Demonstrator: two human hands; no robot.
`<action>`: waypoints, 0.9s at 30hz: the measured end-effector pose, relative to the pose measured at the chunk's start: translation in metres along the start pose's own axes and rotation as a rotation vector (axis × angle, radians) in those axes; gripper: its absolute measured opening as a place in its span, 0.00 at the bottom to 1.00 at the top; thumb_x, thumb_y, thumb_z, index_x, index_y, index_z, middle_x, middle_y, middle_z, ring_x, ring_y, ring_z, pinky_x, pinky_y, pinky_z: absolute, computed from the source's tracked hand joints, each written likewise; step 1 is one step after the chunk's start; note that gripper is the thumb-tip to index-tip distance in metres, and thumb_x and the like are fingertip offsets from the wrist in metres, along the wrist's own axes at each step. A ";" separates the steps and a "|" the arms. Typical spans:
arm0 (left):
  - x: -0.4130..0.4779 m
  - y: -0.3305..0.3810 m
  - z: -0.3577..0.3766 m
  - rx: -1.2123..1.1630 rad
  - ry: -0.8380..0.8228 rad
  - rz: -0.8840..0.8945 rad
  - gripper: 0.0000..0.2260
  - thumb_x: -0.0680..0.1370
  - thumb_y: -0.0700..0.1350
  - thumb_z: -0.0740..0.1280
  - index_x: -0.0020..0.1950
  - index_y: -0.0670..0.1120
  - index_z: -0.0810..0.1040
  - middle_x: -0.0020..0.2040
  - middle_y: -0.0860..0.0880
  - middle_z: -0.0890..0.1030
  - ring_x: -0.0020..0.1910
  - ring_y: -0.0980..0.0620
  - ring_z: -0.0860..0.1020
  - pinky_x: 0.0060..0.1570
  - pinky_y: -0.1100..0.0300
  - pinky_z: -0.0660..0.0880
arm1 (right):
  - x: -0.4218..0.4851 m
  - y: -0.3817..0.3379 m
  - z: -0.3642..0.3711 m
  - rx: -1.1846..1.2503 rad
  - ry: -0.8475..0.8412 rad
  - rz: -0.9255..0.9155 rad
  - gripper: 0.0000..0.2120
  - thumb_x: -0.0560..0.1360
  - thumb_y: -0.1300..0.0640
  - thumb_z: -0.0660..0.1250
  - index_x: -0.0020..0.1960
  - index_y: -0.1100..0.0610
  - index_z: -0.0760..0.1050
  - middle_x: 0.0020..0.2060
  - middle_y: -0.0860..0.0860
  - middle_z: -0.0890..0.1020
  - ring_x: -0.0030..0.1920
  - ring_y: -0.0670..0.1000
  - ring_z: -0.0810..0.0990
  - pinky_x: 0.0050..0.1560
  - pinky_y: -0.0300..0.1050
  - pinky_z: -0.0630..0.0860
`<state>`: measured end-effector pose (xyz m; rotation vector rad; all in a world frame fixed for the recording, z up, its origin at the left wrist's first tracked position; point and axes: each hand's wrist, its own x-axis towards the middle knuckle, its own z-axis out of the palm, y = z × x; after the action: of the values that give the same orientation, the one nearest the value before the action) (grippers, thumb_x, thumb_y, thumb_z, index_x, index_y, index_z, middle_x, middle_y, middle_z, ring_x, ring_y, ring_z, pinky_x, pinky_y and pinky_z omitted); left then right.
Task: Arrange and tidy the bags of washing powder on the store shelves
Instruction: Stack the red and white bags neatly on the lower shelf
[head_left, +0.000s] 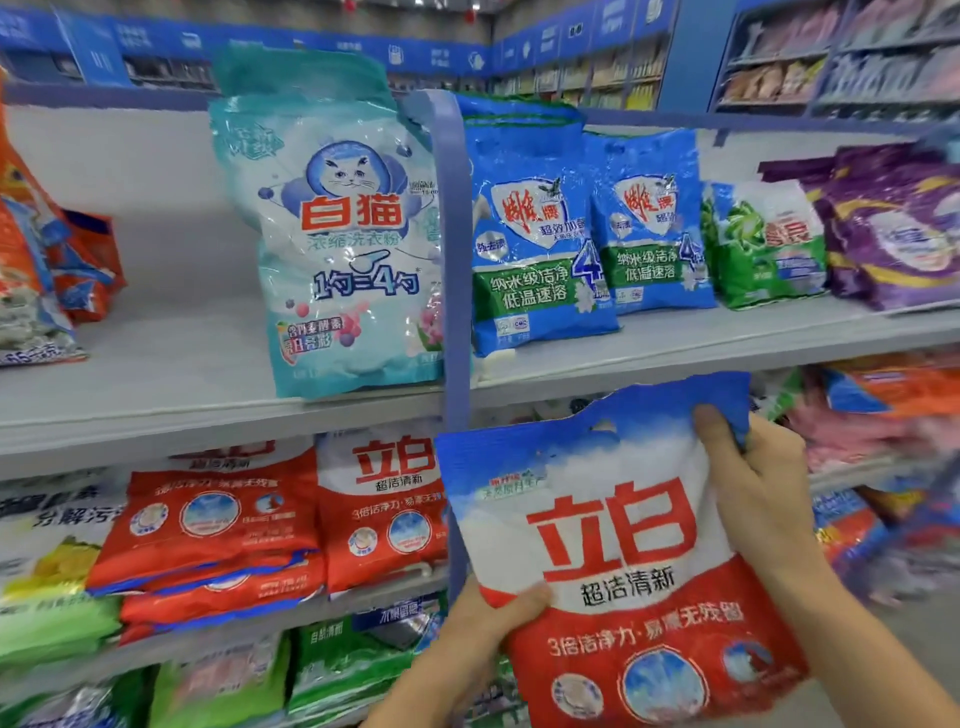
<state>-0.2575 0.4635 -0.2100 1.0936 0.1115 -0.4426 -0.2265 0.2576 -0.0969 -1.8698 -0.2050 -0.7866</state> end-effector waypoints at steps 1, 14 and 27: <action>-0.001 0.005 0.000 0.008 0.003 0.006 0.38 0.51 0.50 0.84 0.58 0.46 0.76 0.52 0.42 0.84 0.53 0.40 0.82 0.55 0.43 0.77 | 0.000 0.003 -0.001 0.022 0.011 0.073 0.26 0.77 0.47 0.62 0.30 0.65 0.60 0.26 0.56 0.68 0.27 0.50 0.66 0.29 0.45 0.62; 0.013 0.040 -0.003 0.101 0.111 -0.033 0.18 0.67 0.49 0.73 0.53 0.46 0.78 0.42 0.43 0.86 0.37 0.46 0.85 0.31 0.56 0.80 | -0.073 0.091 -0.026 0.688 -0.609 1.005 0.37 0.48 0.48 0.85 0.54 0.60 0.81 0.55 0.63 0.81 0.51 0.63 0.82 0.45 0.55 0.81; 0.056 0.015 0.002 0.133 0.189 -0.096 0.13 0.76 0.53 0.67 0.54 0.46 0.77 0.42 0.44 0.86 0.39 0.45 0.85 0.33 0.55 0.80 | -0.060 0.113 -0.017 -0.137 -0.585 0.742 0.13 0.79 0.54 0.61 0.49 0.63 0.78 0.37 0.53 0.85 0.36 0.51 0.84 0.38 0.43 0.80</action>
<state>-0.2004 0.4511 -0.2136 1.2635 0.3062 -0.4368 -0.2261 0.2065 -0.2152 -2.0532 0.1855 0.2640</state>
